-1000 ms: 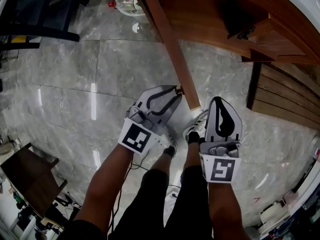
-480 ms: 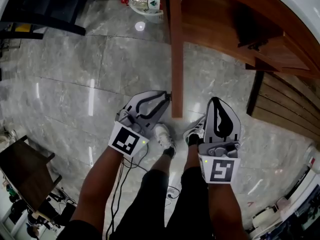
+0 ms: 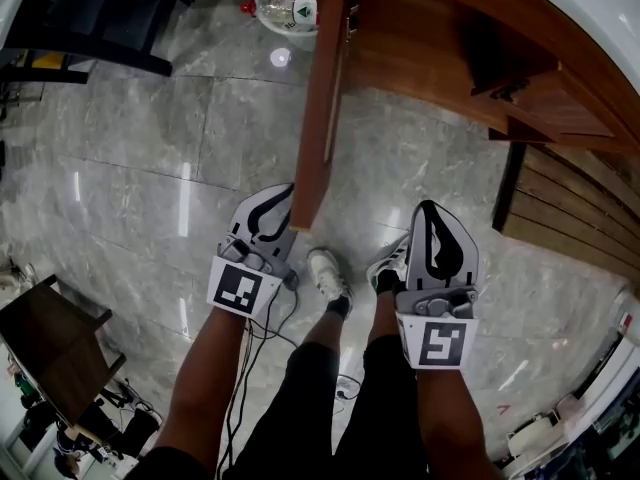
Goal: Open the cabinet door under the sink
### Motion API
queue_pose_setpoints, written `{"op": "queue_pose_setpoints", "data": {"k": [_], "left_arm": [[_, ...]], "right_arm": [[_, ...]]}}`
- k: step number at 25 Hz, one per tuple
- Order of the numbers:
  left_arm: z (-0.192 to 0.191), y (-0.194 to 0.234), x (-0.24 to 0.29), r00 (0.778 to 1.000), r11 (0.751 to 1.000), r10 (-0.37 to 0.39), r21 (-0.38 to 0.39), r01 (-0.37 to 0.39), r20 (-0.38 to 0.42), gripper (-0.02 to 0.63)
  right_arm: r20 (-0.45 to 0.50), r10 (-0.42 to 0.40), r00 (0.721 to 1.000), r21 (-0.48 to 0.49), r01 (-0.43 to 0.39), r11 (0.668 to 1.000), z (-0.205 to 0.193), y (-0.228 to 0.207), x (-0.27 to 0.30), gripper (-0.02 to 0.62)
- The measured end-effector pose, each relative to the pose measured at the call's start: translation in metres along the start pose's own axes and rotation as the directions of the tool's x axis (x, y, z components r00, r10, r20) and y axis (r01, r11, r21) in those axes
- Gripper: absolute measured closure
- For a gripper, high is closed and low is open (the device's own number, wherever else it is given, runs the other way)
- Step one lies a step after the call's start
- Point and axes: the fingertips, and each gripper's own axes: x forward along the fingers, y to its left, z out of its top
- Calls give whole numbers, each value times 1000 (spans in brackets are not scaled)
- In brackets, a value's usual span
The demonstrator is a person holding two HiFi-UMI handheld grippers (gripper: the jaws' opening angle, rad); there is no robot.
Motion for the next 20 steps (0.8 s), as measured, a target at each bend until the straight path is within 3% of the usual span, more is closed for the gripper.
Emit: {"op": "queue_pose_setpoints", "data": {"k": [4,7,10,14,20], "left_arm": [[-2,18,-11,991,990,137,-43,-136,8,548],[-2,18,-18,980,980,198,-33,-197,2,565],[-6,14,-28,969,966,245,-85,-246,-20,572],[-1,-2,-44,967,956,252,-151,-253,-23,581],[22,-41,-45,979,964,200,-174,-202,-27,583]], "right_arm": [[0,-4,1000,2,4,1000,-1,-2,-8,571],[-2,-10,1000,8,10,1000,-3,-2,-13,571],[-13,-17,1000,13,17,1000,-4,-5,-18,571],[-8,-31,999,19,31,999,1,-7,-23,571],[-1,-57,998,28,57,998,8,-18,-29,571]]}}
